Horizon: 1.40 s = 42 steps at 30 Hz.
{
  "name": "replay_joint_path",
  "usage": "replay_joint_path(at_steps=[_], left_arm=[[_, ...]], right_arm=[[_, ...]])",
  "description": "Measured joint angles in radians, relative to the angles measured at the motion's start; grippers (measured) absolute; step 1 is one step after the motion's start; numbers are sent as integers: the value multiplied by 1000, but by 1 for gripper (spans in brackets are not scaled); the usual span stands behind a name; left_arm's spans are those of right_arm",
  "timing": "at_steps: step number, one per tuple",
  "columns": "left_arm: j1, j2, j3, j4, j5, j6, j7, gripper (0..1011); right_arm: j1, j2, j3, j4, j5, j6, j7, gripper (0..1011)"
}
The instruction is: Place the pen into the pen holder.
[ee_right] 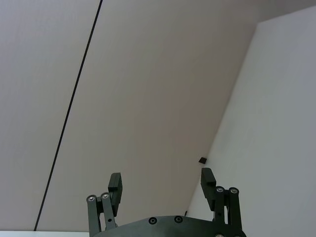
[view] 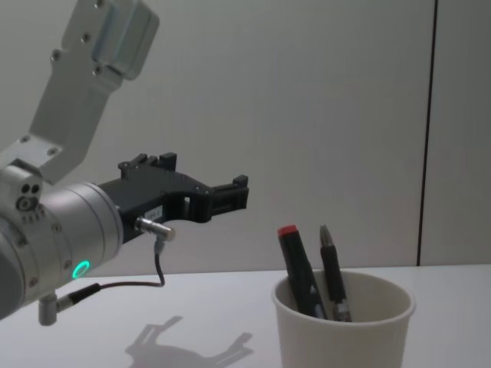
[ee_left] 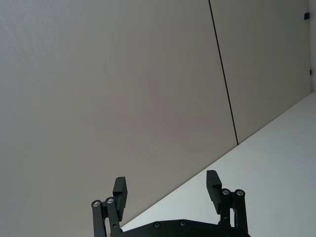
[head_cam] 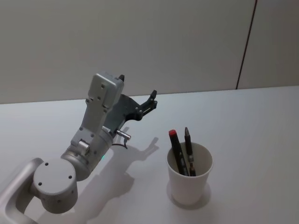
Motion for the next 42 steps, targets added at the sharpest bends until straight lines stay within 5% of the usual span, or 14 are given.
replay_joint_path(at_steps=[11, 18, 42], left_arm=[[-1, -1, 3, 3, 0, -2, -1, 1001], [-1, -1, 3, 3, 0, -2, -1, 1001], [-1, -1, 3, 3, 0, -1, -1, 1001]], right_arm=[[5, -5, -5, 8, 2, -3, 11, 1002], [30, -33, -30, 57, 21, -21, 69, 1001], [170, -184, -164, 317, 120, -119, 388, 1001]])
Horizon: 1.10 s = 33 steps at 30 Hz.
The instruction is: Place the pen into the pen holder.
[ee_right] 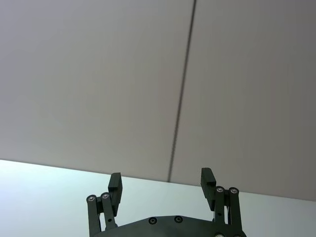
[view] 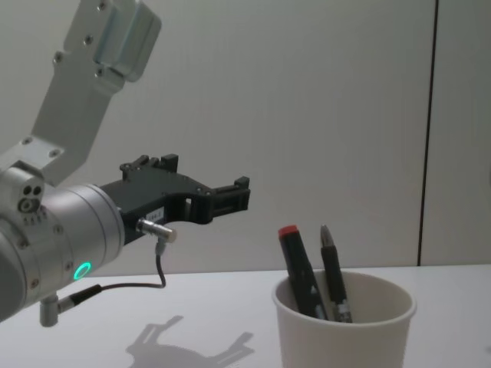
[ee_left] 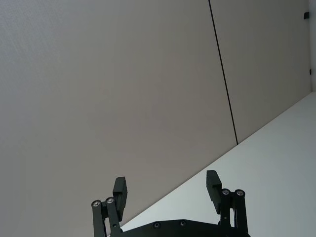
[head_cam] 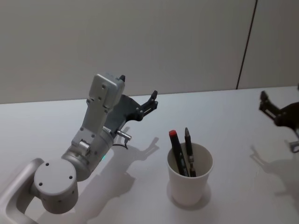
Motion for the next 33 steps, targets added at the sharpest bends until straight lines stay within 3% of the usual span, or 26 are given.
replay_joint_path(at_steps=[3, 13, 33], left_arm=[[0, 0, 0, 0, 0, 0, 0, 1001], [0, 0, 0, 0, 0, 0, 0, 1001], [0, 0, 0, 0, 0, 0, 0, 1001]], right_arm=[[22, -24, -21, 41, 16, -16, 52, 1001], [62, -67, -60, 116, 44, -44, 143, 1001], [67, -71, -64, 124, 48, -47, 153, 1001]])
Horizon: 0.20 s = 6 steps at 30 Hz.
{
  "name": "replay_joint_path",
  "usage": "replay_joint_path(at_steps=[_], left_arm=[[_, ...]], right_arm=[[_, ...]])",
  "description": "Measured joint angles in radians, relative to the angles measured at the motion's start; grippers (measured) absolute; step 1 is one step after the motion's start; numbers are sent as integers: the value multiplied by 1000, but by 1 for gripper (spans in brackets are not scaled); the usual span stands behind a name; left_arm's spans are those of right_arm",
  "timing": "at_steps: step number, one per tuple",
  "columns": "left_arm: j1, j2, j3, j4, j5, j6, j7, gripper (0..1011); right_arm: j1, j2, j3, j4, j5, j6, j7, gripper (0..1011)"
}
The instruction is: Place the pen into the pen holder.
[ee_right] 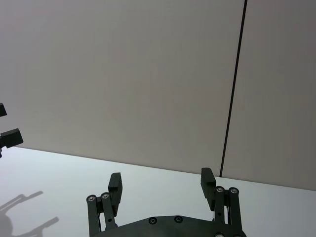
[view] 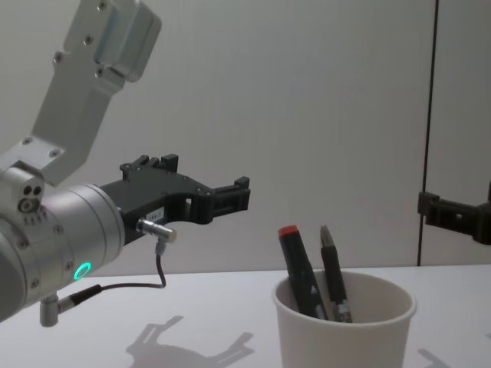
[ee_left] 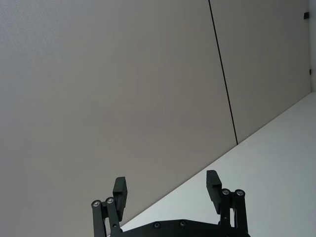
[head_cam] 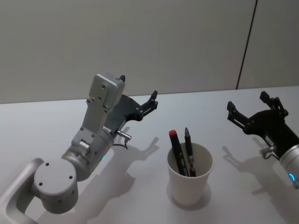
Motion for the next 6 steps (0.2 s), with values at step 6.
replay_joint_path(at_steps=[6], left_arm=[[0, 0, 0, 0, 0, 0, 0, 1001]], right_arm=[[0, 0, 0, 0, 0, 0, 0, 1002]])
